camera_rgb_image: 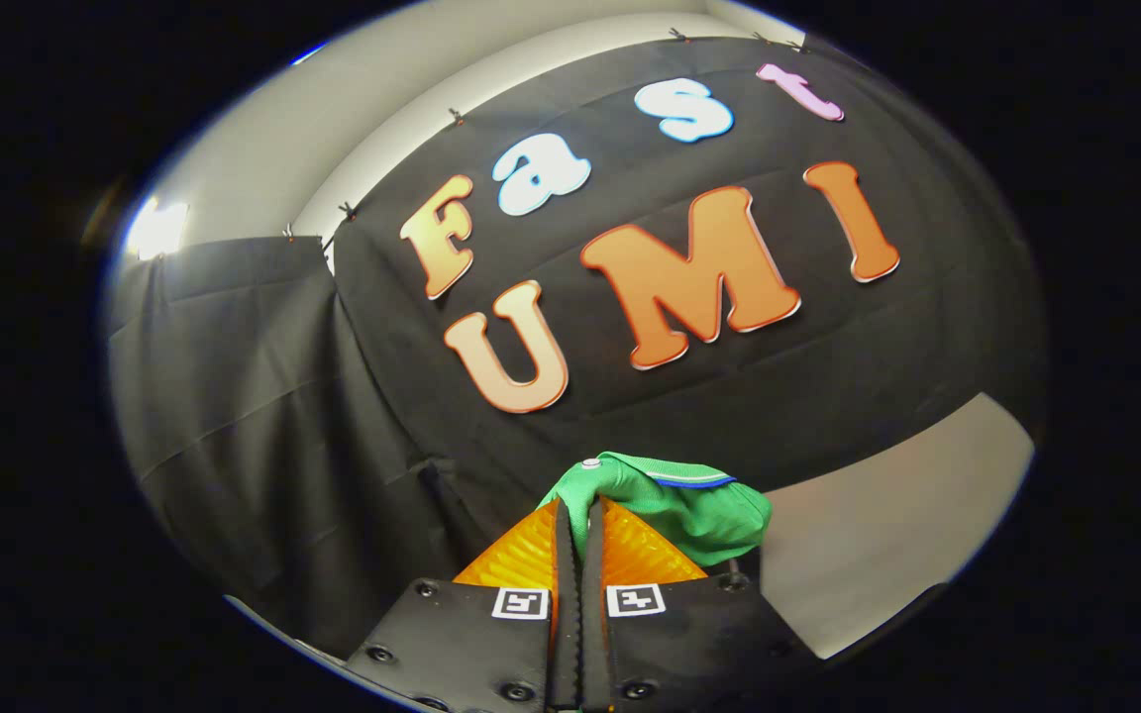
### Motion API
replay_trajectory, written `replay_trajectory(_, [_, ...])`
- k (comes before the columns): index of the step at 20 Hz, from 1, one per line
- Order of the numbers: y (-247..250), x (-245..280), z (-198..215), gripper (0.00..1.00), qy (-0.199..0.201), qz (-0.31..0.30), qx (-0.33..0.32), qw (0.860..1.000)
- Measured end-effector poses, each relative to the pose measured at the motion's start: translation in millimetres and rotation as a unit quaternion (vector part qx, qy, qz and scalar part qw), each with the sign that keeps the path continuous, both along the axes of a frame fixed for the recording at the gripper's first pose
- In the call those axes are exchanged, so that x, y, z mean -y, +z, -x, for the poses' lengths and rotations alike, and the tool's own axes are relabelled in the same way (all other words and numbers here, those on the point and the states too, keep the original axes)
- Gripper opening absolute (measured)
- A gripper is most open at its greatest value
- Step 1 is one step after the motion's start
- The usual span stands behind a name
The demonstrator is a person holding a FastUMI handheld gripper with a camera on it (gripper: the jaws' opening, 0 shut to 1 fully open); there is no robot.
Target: Put the clothes into the washing machine and then close the washing machine lid.
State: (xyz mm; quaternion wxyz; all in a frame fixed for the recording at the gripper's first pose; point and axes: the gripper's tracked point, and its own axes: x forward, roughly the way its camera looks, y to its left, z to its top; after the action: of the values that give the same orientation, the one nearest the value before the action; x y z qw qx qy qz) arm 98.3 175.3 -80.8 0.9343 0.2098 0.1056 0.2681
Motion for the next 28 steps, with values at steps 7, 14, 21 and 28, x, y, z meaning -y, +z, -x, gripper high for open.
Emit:
replay_trajectory(7, [-108, -113, -14, 0.08, 0.041, 0.019, -0.071, 0.996])
replay_trajectory(14, [-236, -150, -56, 0.08, 0.023, 0.055, -0.166, 0.984])
replay_trajectory(21, [-346, -156, -69, 0.08, -0.012, 0.084, -0.264, 0.961])
replay_trajectory(28, [-397, -166, -61, 0.08, -0.011, 0.139, -0.336, 0.931])
